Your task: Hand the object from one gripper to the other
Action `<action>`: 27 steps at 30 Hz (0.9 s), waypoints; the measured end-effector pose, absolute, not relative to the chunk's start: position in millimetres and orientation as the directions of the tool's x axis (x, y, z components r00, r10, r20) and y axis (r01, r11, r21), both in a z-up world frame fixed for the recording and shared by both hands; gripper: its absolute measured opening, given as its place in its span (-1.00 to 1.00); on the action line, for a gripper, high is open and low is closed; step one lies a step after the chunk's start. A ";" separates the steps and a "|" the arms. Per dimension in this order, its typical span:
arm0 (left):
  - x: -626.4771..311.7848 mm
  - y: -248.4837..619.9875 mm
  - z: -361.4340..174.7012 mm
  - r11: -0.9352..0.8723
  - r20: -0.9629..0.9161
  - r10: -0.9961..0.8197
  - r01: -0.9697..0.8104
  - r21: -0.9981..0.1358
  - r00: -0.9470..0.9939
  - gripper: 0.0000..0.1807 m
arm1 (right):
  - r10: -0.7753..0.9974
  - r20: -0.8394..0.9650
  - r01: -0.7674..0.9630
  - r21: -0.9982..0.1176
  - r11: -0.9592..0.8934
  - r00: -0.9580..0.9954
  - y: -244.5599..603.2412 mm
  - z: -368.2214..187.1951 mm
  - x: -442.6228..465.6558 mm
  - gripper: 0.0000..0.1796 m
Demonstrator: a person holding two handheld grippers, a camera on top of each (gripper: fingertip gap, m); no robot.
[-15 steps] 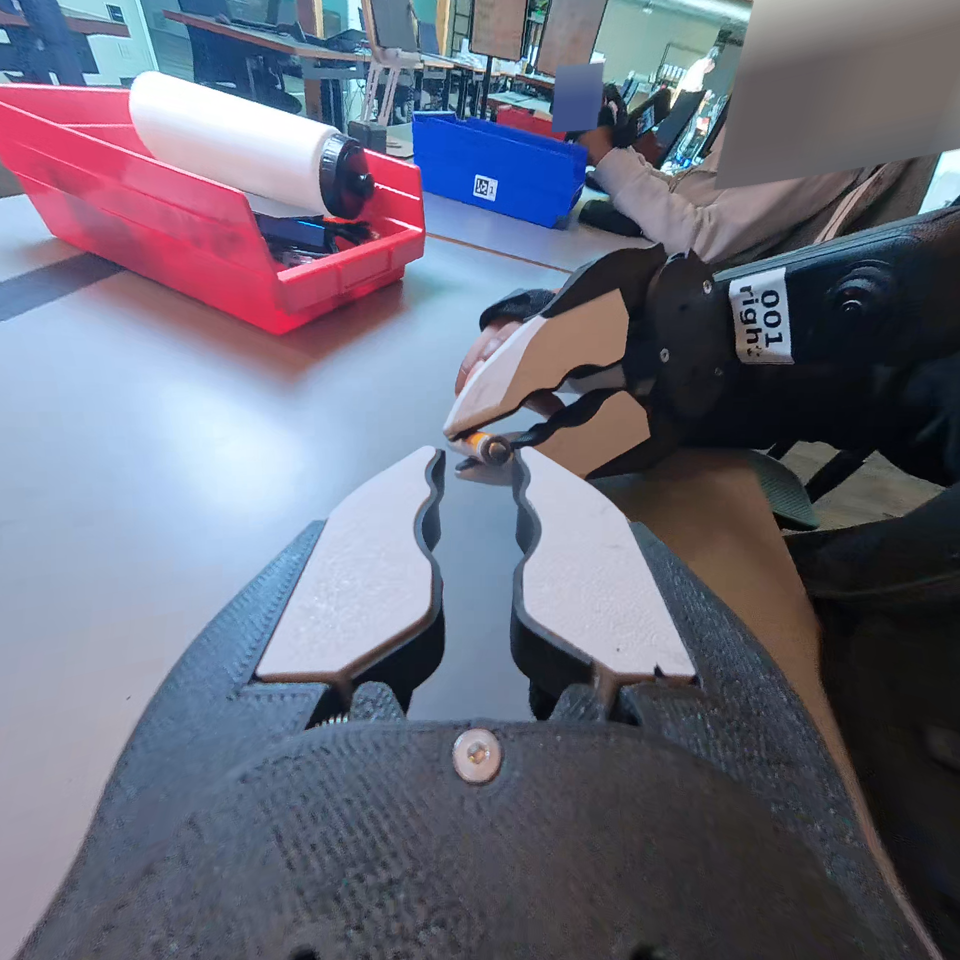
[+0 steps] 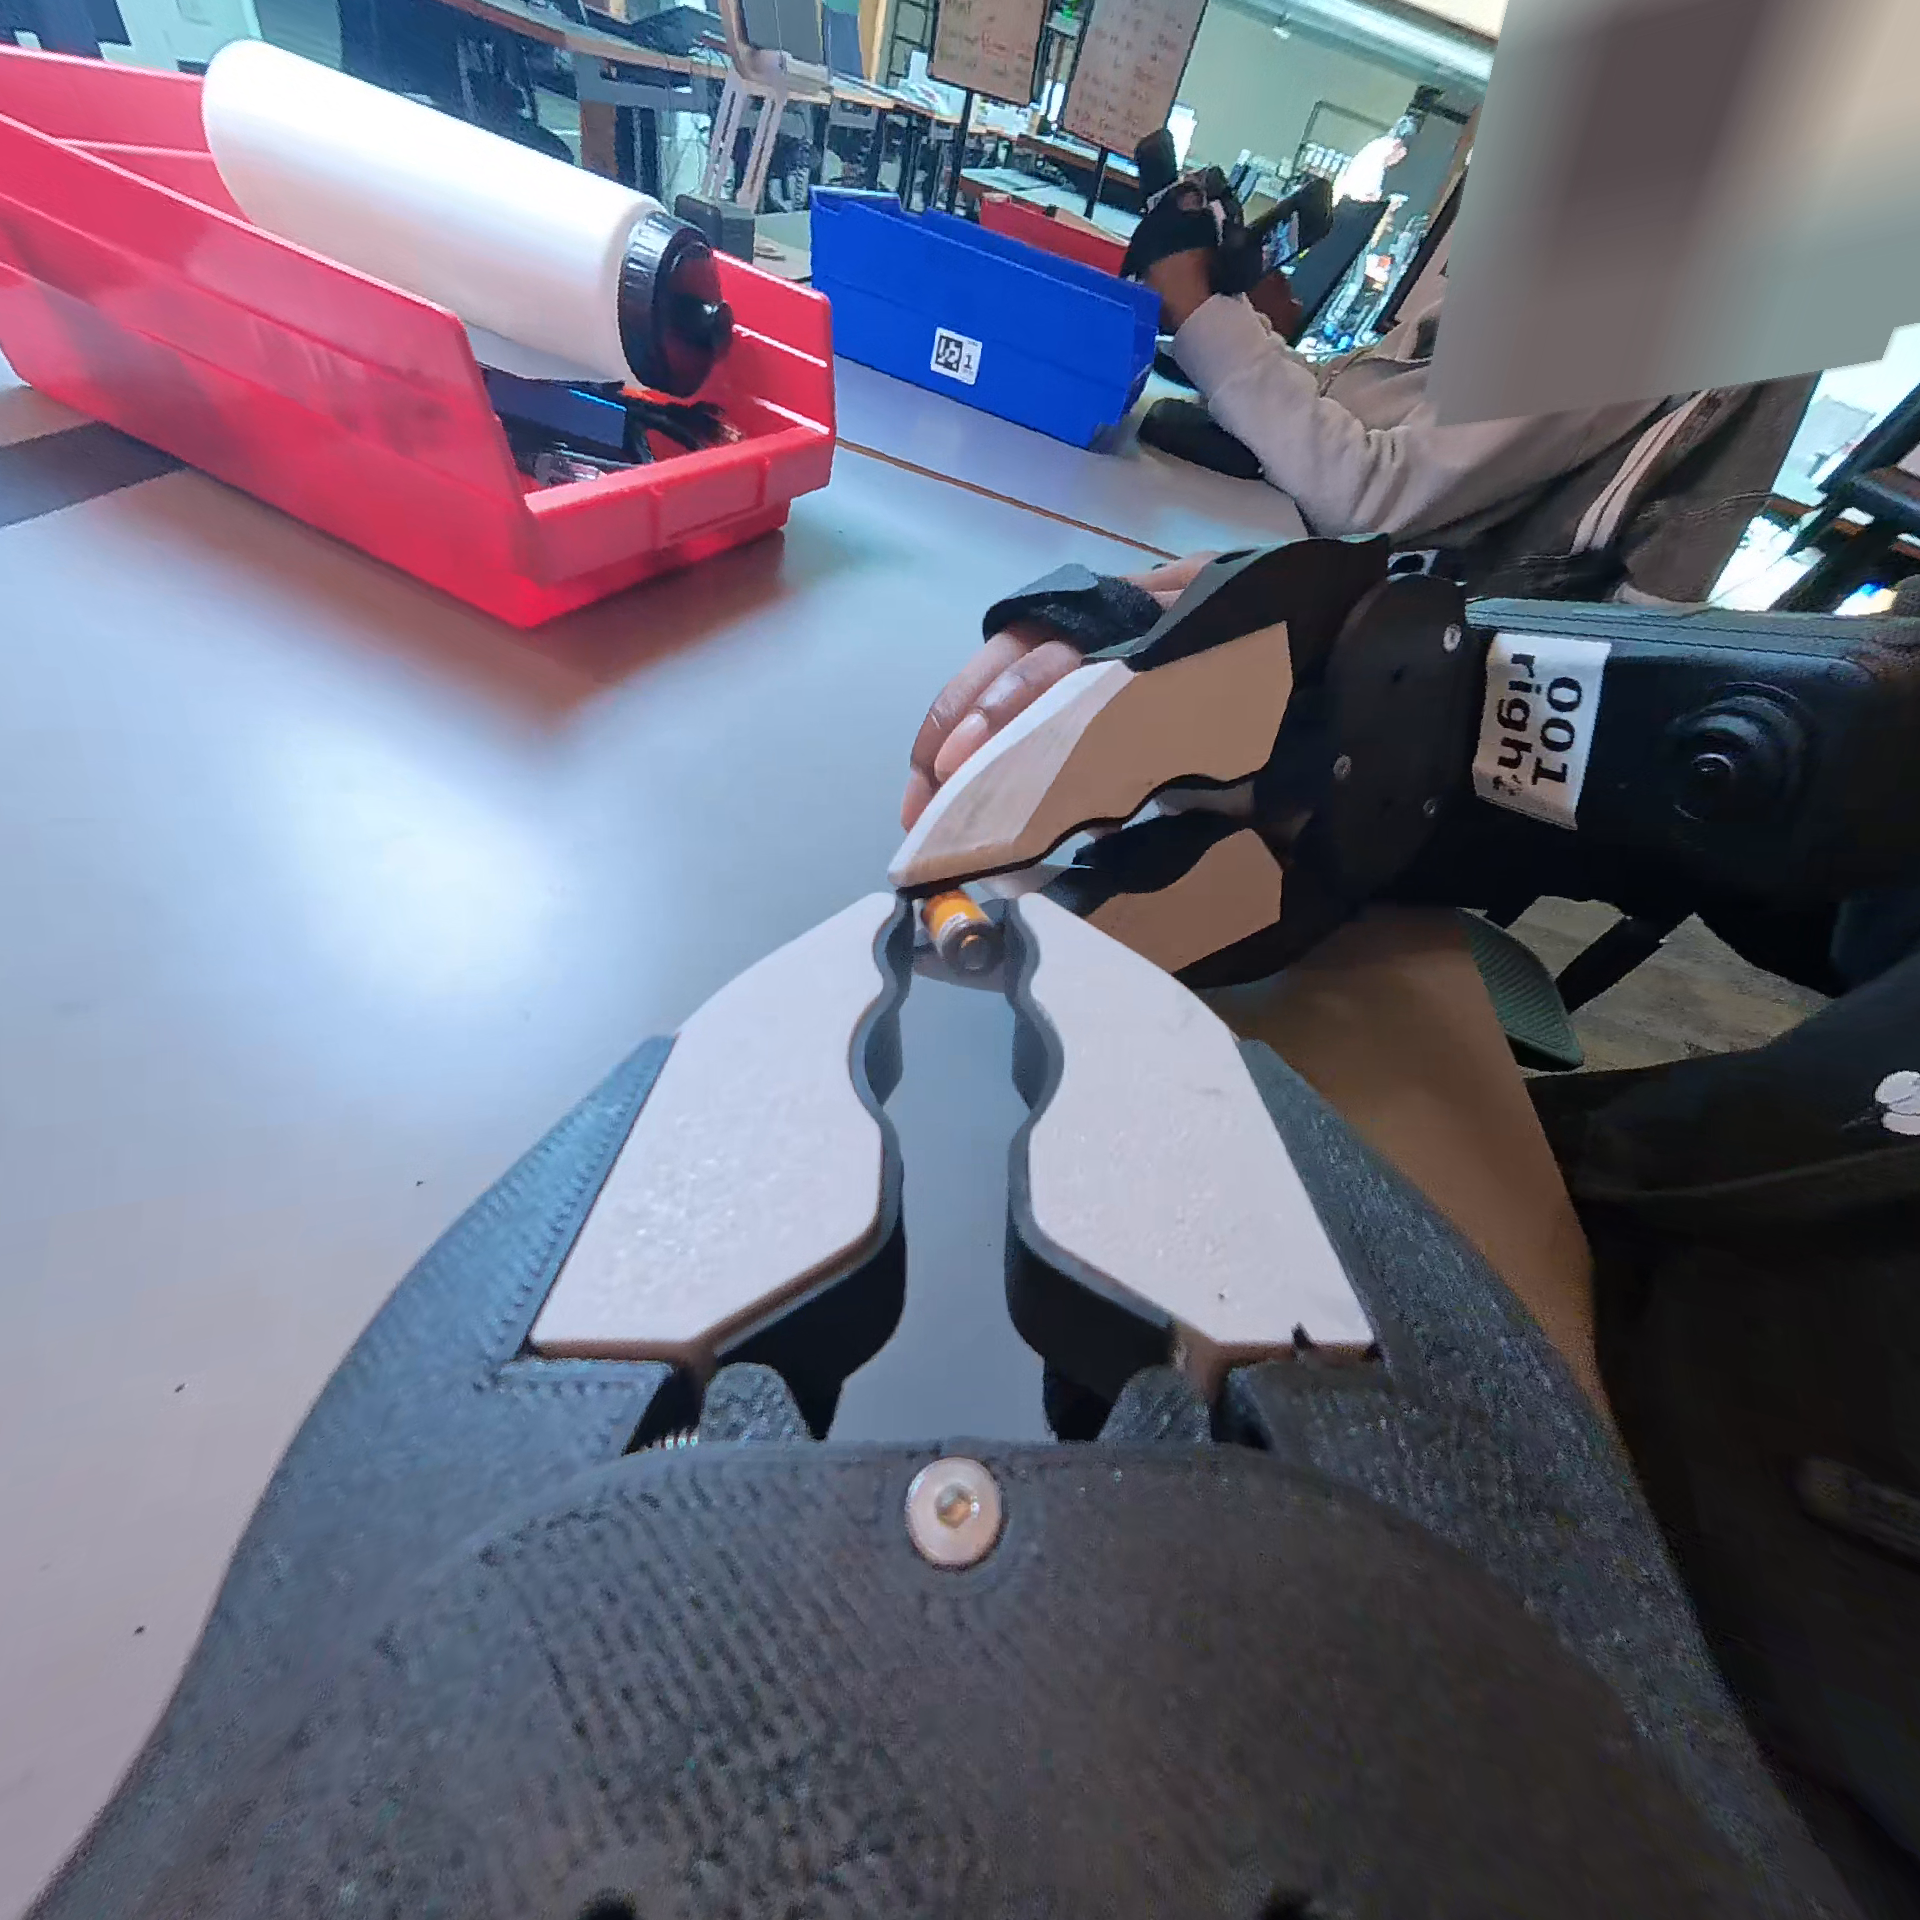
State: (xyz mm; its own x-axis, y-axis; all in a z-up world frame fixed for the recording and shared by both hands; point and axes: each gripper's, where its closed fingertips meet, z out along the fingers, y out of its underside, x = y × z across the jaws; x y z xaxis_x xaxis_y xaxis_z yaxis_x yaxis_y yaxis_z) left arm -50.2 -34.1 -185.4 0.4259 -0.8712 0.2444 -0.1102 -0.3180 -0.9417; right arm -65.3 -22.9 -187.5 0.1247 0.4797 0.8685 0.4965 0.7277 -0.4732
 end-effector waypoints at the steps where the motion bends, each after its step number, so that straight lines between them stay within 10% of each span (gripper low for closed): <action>1: -50.8 -33.2 -186.0 -0.314 0.235 -0.869 -0.118 -0.942 0.435 -0.85 | 0.482 0.867 0.497 -0.476 0.726 0.127 -22.6 -187.4 -65.1 -0.88; 11: -52.9 -34.0 -176.6 -0.292 0.224 -0.881 -0.105 -0.951 0.417 -0.88 | 0.605 0.771 0.403 -0.627 0.667 0.200 -25.2 -175.6 -65.0 -0.87; 19: -60.9 -34.9 -155.7 -0.290 0.282 -0.896 0.031 -0.957 0.342 -0.88 | 0.968 0.203 0.131 -0.974 0.185 0.146 -29.7 -164.6 -63.2 -0.60; 27: -62.5 -39.8 -148.2 -0.334 0.351 -0.903 0.109 -0.936 0.248 -0.88 | 0.998 -0.047 -0.040 -0.998 -0.045 0.053 -34.7 -142.7 -55.7 -0.85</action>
State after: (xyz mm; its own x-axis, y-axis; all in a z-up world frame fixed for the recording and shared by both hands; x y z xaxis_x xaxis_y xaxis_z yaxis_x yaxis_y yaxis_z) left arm -62.5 -39.8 -148.2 0.2478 -0.9028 0.3514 0.1088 -0.3344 -0.9361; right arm -55.7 -34.7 -142.7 0.0528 0.9975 -0.0468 -0.0399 -0.0447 -0.9982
